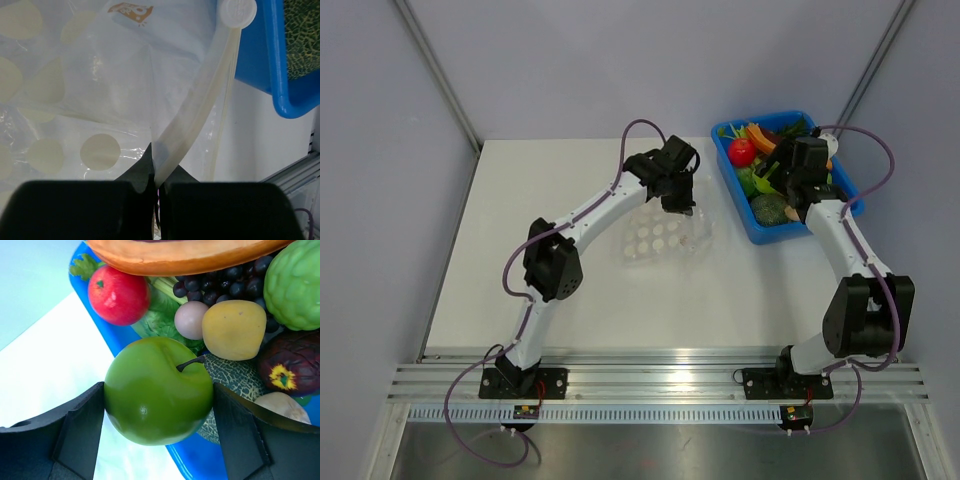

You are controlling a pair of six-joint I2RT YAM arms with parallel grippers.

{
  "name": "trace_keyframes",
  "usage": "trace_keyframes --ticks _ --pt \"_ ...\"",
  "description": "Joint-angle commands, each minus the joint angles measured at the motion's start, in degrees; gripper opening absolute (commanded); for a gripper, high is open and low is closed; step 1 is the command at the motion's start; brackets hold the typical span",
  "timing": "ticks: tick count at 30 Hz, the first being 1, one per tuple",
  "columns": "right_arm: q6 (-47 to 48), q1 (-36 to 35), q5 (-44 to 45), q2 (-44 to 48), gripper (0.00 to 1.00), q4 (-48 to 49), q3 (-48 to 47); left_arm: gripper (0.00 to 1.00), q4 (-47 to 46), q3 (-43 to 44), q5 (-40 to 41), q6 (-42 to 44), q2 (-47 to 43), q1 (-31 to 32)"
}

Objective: Place the food in the zip-top bag and seal the zipper
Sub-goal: Pick up the fake fruit from the bin, then place the fake fruit in the zipper food storage bag.

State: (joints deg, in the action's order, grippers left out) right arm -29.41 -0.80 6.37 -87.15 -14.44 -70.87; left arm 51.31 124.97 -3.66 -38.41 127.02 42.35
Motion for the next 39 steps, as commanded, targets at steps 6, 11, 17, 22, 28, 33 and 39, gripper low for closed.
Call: trace_keyframes --ticks 6,11,17,22,28,33,39 --pt "1.9 0.4 -3.3 8.7 0.63 -2.3 1.3 0.00 -7.4 3.1 -3.2 -3.2 -1.3 1.4" --pt "1.2 0.4 -10.1 13.2 0.63 -2.8 3.4 0.00 -8.6 3.2 -4.5 -3.9 -0.9 1.4" --pt "-0.6 -0.1 -17.3 17.4 0.63 -2.9 5.7 0.00 -8.8 4.1 -5.4 -3.8 -0.4 1.4" --pt "0.0 -5.2 -16.8 18.8 0.64 -4.0 6.0 0.00 -8.3 5.0 -5.9 -3.4 -0.3 1.5" --pt "0.1 -11.2 -14.6 17.2 0.64 -4.4 6.5 0.00 -7.8 4.8 -6.4 -3.1 -0.6 1.4" --pt "0.1 -13.0 -13.3 15.5 0.65 -4.2 7.5 0.00 -7.6 4.6 -6.7 -2.6 -1.3 1.5" --pt "0.8 -13.1 -11.6 14.1 0.67 -4.9 8.9 0.00 -7.5 4.6 -7.8 -2.1 -2.3 1.5"
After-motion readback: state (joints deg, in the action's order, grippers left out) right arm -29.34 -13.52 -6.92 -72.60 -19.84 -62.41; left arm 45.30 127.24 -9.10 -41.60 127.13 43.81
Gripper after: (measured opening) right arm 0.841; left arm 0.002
